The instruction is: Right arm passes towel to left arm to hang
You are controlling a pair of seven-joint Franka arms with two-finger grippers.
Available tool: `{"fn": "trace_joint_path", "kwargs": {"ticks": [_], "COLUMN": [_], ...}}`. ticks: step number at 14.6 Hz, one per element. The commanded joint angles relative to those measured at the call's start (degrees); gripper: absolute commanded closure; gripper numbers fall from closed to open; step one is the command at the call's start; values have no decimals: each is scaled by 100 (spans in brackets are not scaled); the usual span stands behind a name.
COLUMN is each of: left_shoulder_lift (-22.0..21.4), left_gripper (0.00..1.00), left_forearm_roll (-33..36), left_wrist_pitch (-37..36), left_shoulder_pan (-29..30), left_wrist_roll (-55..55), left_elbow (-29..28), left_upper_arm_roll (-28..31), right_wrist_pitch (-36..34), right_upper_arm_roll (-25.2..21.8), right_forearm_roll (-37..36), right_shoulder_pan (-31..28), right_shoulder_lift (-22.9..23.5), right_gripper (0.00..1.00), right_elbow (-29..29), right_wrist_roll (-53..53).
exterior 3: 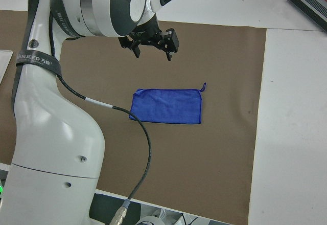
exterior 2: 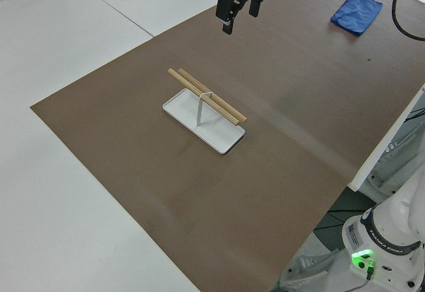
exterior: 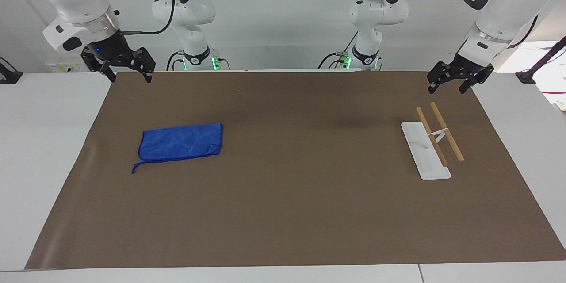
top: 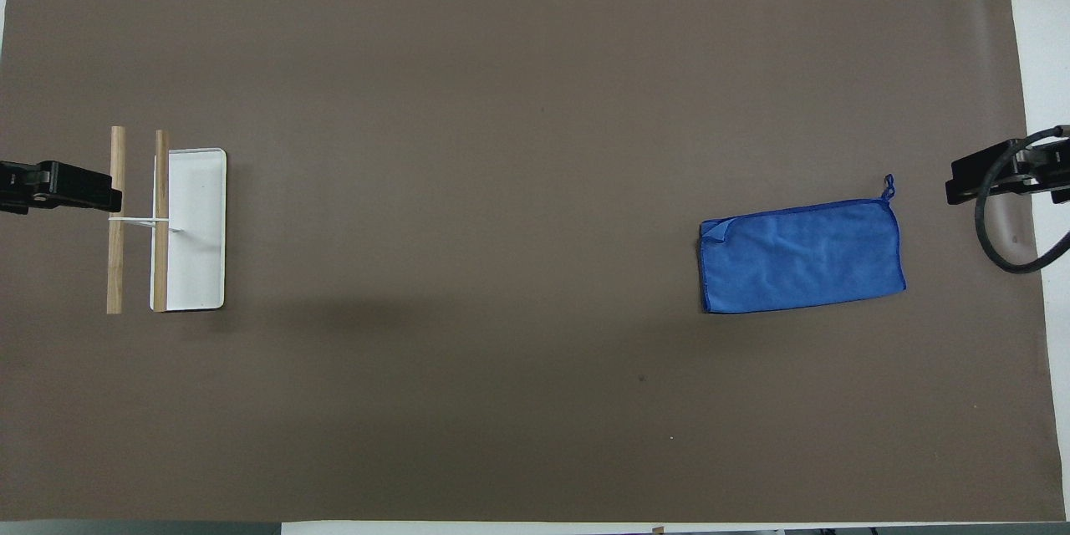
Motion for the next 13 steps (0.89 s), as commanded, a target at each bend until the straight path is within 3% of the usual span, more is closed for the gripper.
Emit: {"fn": "trace_joint_path", "kwargs": {"ticks": [1, 6, 13], "left_shoulder_lift": [-122, -122, -122], "left_gripper": [0, 0, 0], "left_forearm_roll": [131, 131, 131], "left_wrist_pitch": [27, 19, 18], "left_shoulder_pan": [-31, -31, -30], "left_wrist_roll": [-76, -76, -76], "left_elbow": [-109, -109, -109], "left_upper_arm_roll": [17, 17, 17], "right_wrist_pitch": [113, 139, 788], "right_upper_arm_roll": [14, 23, 31], "right_forearm_roll": [100, 134, 170], "right_shoulder_pan": [-66, -31, 100], "right_shoulder_lift": [-42, -42, -384], "right_gripper": [0, 0, 0], "right_elbow": [-46, -55, -888], "right_wrist_roll": [-53, -44, 175]}}
